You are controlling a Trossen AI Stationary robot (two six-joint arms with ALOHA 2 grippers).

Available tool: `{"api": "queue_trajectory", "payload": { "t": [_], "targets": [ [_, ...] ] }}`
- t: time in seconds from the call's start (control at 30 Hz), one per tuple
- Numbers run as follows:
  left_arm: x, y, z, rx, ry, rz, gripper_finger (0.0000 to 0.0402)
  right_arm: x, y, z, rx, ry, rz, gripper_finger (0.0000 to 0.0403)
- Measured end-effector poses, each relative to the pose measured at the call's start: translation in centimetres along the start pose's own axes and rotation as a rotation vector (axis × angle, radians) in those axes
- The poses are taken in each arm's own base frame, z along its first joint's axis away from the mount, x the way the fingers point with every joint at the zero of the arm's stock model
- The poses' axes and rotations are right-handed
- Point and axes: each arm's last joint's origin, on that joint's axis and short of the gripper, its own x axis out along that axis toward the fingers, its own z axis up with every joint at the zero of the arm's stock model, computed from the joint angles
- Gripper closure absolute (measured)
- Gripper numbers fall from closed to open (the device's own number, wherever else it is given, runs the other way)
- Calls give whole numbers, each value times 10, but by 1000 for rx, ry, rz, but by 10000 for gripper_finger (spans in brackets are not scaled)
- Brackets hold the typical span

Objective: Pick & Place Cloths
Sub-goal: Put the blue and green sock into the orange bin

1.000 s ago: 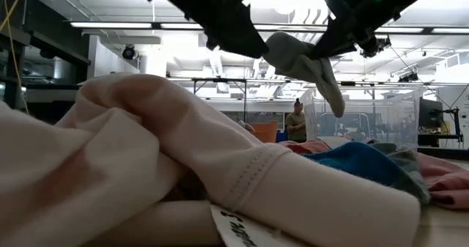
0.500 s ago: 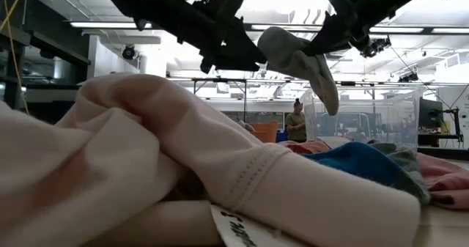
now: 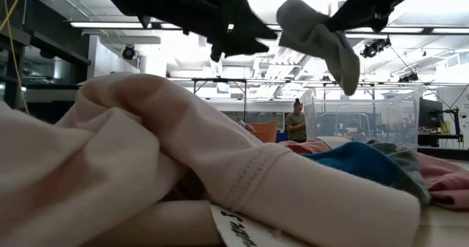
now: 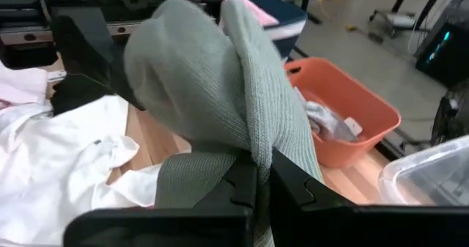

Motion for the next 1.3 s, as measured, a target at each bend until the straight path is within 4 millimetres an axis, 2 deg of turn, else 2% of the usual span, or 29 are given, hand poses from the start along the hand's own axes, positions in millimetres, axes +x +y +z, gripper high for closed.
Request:
{"api": "queue_trajectory", "payload": {
  "t": [0.17, 0.3, 0.47, 0.63, 0.83, 1.0, 1.3],
  "targets": [
    [-2, -11, 5, 41, -65, -40, 119, -8, 9, 0, -26, -34, 29, 398],
    [-3, -15, 7, 49, -92, -64, 97, -7, 17, 3, -36, -74, 60, 398],
    [-3, -17, 7, 51, -88, -115, 94, -5, 27, 16, -32, -188, 152, 398],
    [-3, -19, 9, 51, -104, -166, 94, 7, 41, 25, -56, -298, 239, 398],
    [-4, -22, 11, 56, -123, -277, 94, 27, 49, 22, -91, -313, 217, 398],
    [-5, -23, 14, 56, -147, -302, 94, 37, 52, 22, -85, -336, 239, 398],
    [-5, -22, 17, 49, -181, -251, 94, 41, 52, 24, -73, -360, 269, 398]
  ]
}}
